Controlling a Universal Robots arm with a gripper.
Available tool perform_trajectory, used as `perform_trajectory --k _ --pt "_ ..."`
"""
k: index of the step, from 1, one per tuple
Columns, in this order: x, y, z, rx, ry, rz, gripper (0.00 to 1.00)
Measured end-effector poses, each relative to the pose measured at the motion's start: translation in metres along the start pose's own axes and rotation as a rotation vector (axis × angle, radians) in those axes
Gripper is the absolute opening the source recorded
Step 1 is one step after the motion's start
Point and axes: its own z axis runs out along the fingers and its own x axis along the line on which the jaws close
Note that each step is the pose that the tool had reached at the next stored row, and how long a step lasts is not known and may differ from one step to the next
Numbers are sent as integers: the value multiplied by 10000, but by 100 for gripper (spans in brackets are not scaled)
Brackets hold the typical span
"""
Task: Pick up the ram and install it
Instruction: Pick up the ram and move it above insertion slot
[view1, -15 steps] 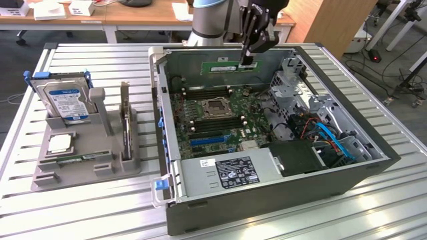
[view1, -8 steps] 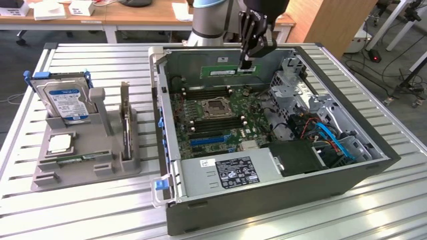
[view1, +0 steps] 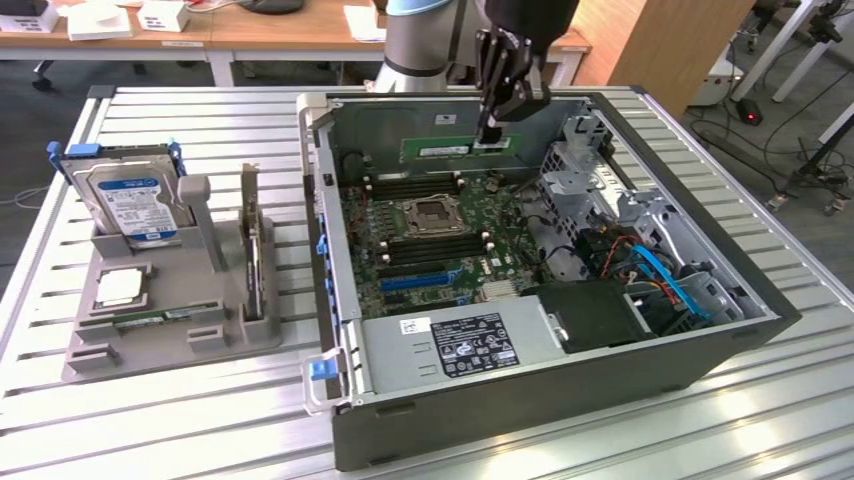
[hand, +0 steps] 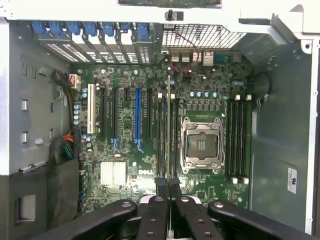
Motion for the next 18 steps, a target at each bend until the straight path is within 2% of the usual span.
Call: perform_trajectory --k 18 --pt "1 -5 132 0 3 14 11"
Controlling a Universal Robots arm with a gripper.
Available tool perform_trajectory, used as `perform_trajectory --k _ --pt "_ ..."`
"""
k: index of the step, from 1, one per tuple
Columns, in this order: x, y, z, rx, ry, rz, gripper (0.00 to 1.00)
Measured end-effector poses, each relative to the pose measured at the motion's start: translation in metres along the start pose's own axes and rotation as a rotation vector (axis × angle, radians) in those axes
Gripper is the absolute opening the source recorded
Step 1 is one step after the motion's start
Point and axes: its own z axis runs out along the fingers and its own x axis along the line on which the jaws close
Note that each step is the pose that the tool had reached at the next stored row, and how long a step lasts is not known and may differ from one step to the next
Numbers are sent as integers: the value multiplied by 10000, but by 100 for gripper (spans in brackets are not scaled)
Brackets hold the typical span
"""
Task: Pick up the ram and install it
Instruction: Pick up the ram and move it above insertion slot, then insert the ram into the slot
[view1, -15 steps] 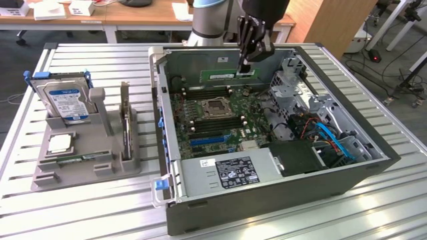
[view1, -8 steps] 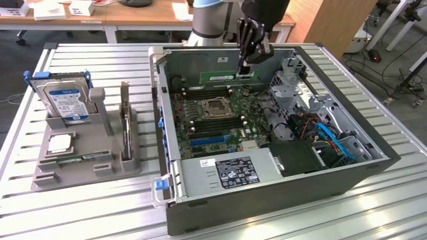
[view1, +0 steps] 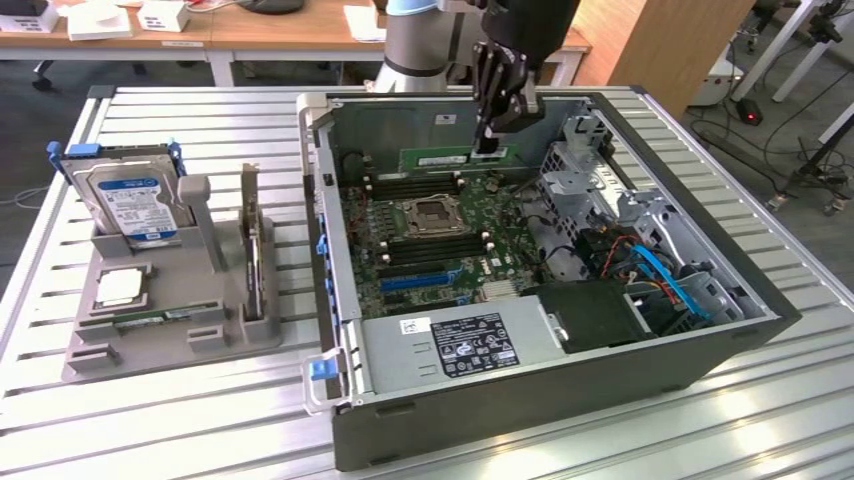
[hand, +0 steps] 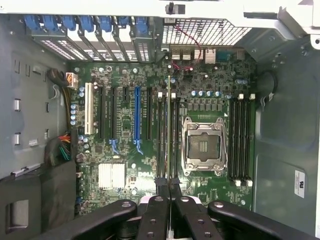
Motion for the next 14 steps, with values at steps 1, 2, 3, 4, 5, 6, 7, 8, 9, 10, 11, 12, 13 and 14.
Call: perform_trajectory --k 1,2,3,4,5,6,7,8,9,10,11,12,13,14 --pt "0 0 7 0 1 1 11" --pt "0 0 10 0 1 2 11" --pt "0 0 10 -1 3 2 11" --pt "0 0 10 -1 3 2 11" --pt "0 0 12 0 0 2 11" --pt "0 0 12 0 0 2 11" --pt "0 0 12 0 0 2 11" --pt "0 0 12 0 0 2 11" --pt "0 0 13 1 -2 2 11" --pt "0 0 19 2 -12 2 11" --pt "0 0 26 2 -28 3 11" --pt "0 0 33 1 -38 4 11" --pt "0 -1 40 1 -46 3 11" --pt "0 -2 48 1 -55 3 11"
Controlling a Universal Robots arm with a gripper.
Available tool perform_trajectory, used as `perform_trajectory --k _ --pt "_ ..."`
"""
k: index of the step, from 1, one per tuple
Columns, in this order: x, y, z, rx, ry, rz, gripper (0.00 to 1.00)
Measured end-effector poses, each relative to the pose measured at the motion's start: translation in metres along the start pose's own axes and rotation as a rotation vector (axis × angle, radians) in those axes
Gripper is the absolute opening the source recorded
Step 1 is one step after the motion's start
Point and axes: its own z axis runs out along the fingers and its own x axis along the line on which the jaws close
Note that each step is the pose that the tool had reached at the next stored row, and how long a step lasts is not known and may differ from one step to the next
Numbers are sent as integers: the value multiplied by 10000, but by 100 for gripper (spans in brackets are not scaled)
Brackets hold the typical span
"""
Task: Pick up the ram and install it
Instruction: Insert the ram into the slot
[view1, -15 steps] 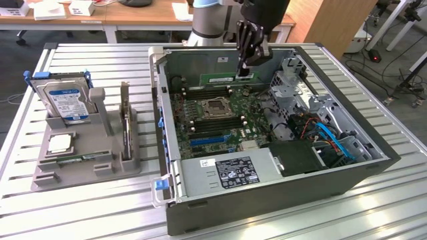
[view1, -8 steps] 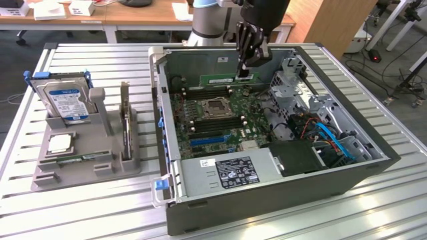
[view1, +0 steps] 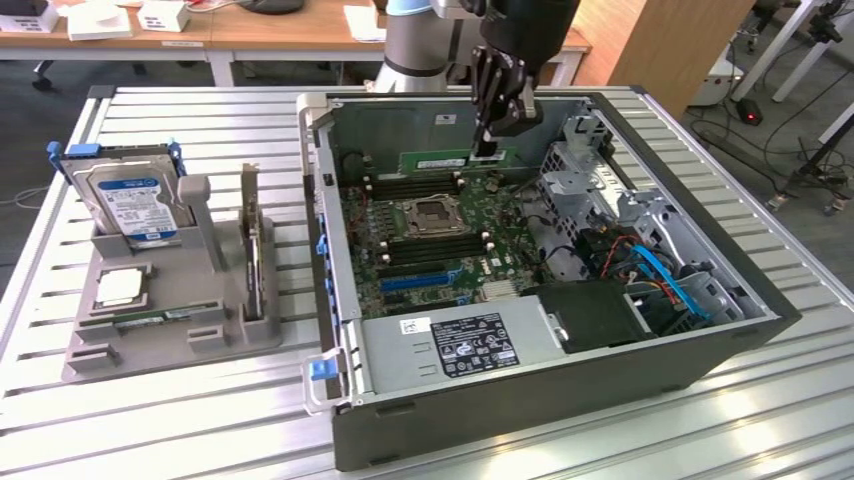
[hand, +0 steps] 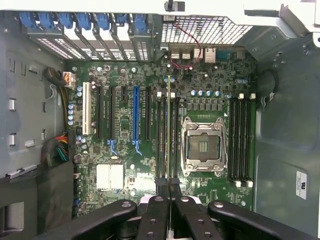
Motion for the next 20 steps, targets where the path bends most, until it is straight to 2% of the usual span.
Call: perform_trajectory --k 20 --pt "2 -5 128 3 -19 220 11"
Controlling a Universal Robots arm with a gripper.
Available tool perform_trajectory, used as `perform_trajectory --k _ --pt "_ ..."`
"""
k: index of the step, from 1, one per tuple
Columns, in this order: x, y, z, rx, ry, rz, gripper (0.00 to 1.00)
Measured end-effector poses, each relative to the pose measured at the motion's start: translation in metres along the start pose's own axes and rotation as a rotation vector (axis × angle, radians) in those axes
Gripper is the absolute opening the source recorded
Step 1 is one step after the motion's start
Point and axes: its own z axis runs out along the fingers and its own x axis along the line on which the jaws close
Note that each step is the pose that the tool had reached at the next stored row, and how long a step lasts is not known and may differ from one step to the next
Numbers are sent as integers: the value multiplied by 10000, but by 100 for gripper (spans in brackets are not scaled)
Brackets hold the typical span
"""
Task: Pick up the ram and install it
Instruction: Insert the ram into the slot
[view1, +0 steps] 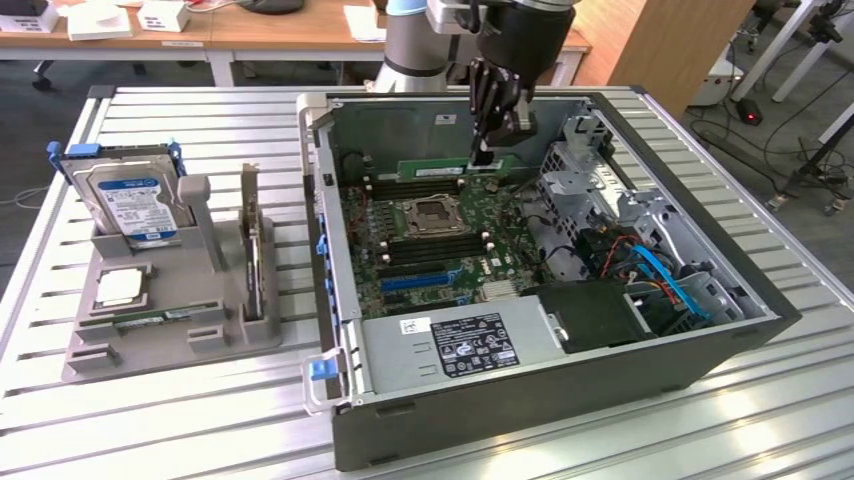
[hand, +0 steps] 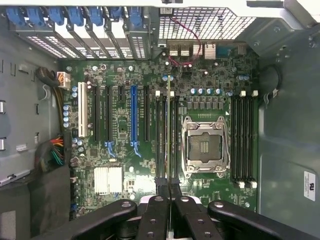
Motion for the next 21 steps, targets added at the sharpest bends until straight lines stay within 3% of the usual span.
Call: perform_trajectory --k 5,21 --pt "1 -3 67 4 -11 295 11" --pt "2 -5 140 10 -27 690 11"
